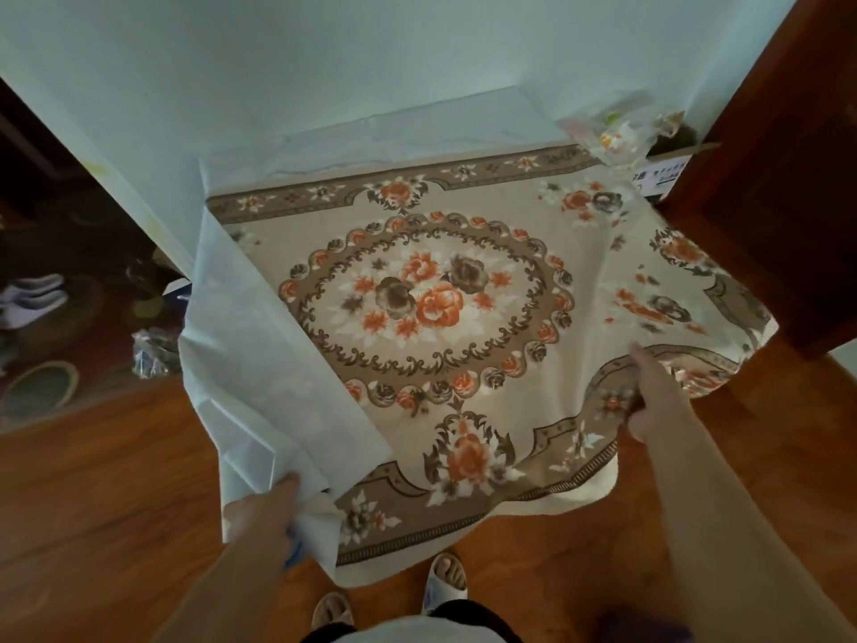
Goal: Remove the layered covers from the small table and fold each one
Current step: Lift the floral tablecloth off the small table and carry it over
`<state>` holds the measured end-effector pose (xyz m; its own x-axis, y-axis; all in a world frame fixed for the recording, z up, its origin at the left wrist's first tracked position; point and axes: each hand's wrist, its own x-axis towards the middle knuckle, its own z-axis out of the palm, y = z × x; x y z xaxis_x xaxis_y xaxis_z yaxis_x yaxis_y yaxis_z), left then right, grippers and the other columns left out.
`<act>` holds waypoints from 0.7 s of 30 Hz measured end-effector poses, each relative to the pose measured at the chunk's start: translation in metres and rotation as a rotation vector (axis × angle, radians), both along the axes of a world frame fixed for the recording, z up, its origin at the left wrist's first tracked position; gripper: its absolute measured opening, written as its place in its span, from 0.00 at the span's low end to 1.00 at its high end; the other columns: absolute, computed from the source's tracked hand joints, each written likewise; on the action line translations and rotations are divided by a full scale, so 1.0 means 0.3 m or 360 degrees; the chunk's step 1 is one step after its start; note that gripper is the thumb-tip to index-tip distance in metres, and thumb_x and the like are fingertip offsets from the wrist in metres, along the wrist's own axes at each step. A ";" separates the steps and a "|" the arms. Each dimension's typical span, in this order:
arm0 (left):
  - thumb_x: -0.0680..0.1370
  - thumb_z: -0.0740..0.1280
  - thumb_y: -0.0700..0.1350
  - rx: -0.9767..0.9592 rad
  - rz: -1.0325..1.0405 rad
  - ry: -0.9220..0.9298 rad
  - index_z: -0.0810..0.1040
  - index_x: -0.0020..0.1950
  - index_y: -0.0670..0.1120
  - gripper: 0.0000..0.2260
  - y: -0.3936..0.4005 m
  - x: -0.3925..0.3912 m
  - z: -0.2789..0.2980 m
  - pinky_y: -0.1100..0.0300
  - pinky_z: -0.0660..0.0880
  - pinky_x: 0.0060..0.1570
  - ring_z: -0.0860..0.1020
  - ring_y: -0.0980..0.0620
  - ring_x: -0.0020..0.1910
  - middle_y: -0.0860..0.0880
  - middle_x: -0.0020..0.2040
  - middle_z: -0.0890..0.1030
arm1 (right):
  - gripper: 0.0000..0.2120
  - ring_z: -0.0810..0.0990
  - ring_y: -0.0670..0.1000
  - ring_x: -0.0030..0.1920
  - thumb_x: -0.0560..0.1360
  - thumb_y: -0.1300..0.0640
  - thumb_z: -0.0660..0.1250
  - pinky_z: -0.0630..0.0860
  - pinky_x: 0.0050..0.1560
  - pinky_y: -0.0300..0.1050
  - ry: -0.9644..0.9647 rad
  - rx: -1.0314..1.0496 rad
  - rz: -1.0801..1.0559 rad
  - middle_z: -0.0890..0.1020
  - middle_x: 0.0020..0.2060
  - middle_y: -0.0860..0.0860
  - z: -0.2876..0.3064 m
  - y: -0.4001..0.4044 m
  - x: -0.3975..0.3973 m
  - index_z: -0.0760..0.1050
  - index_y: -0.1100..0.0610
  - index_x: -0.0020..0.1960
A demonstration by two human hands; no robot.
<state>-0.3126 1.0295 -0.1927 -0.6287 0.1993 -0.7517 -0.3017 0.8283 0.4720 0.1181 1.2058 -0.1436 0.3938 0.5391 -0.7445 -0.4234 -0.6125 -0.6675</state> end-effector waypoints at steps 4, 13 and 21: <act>0.78 0.73 0.45 0.0201 0.0213 -0.0240 0.73 0.58 0.41 0.15 -0.005 0.022 0.004 0.45 0.79 0.44 0.80 0.38 0.50 0.39 0.53 0.80 | 0.19 0.79 0.56 0.44 0.81 0.52 0.65 0.77 0.45 0.51 -0.0738 -0.0046 0.0399 0.80 0.46 0.57 -0.023 -0.056 -0.064 0.73 0.65 0.65; 0.74 0.70 0.46 0.0506 -0.0553 0.0281 0.75 0.63 0.45 0.18 -0.257 -0.065 0.132 0.47 0.77 0.45 0.79 0.42 0.44 0.45 0.49 0.80 | 0.16 0.77 0.57 0.38 0.81 0.55 0.62 0.75 0.38 0.50 -0.0824 -0.0261 0.0070 0.79 0.41 0.58 -0.107 -0.888 -0.098 0.77 0.67 0.59; 0.73 0.74 0.47 0.1000 -0.1213 0.0088 0.69 0.70 0.47 0.28 -0.595 0.035 0.244 0.48 0.72 0.53 0.76 0.43 0.54 0.45 0.61 0.76 | 0.15 0.78 0.60 0.57 0.83 0.52 0.55 0.76 0.58 0.59 -0.1143 -0.0074 -0.0193 0.80 0.58 0.54 0.039 -1.562 -0.306 0.74 0.51 0.66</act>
<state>-0.3020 0.8509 -0.1195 -0.1970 0.9181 -0.3440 0.2439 0.3858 0.8898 0.0264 0.7372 -0.1320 0.8485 0.4350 -0.3013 0.0425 -0.6235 -0.7806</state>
